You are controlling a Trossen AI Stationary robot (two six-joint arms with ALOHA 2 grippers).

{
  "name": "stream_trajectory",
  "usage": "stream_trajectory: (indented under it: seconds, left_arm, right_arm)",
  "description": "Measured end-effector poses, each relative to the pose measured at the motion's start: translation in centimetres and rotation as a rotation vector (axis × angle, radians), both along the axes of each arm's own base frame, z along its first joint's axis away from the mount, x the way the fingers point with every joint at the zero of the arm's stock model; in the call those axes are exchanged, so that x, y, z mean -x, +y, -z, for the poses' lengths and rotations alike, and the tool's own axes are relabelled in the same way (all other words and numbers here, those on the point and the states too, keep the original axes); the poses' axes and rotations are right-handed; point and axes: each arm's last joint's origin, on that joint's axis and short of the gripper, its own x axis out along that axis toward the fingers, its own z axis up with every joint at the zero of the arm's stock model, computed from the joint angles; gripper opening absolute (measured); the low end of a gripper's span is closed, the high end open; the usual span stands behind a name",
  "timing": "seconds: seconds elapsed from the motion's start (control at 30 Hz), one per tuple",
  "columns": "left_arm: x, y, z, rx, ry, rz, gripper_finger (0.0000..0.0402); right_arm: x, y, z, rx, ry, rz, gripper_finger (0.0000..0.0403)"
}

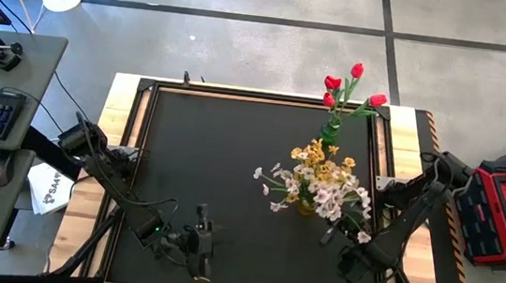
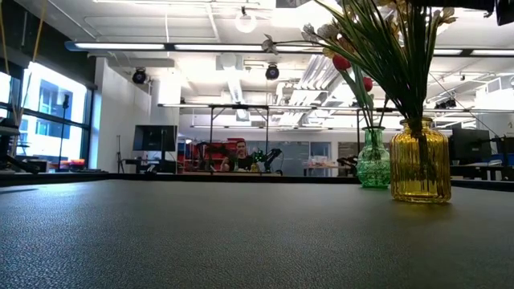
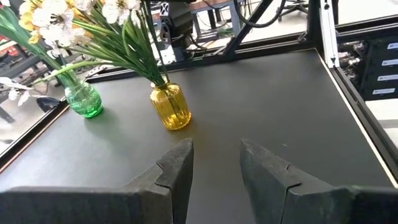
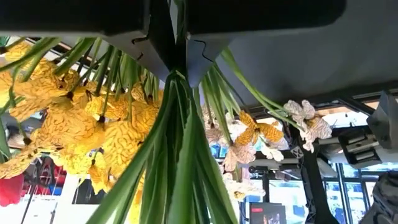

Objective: Sort flowers into vase by color
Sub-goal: Put the white flowers into the yellow vase

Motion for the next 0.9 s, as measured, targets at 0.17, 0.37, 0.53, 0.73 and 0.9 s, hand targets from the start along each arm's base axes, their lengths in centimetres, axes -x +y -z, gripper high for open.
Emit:
stream_trajectory:
  seconds: [0.17,0.37,0.53,0.73,0.9]
  left_arm:
    - [0.0,-0.1,0.0,0.014,0.012,0.030,0.0120]
    - [0.0,-0.1,0.1,0.019,0.015,0.039,0.0120]
    - [0.0,-0.1,0.1,0.025,0.014,0.037,0.0120]
    - [0.0,-0.1,0.1,0.025,0.014,0.037,0.0120]
    - [0.0,-0.1,0.1,0.028,0.013,0.036,0.0120]
  right_arm:
    - [0.0,0.1,0.0,0.013,0.011,-0.002,0.0000]
    - [0.4,0.4,-0.5,0.040,0.086,-0.012,0.0000]
    - [0.5,0.6,-0.7,0.097,0.080,-0.033,0.0000]
    - [0.5,0.5,-0.7,0.108,0.072,-0.035,0.0000]
    - [0.6,0.3,0.4,0.114,0.046,-0.042,0.0000]
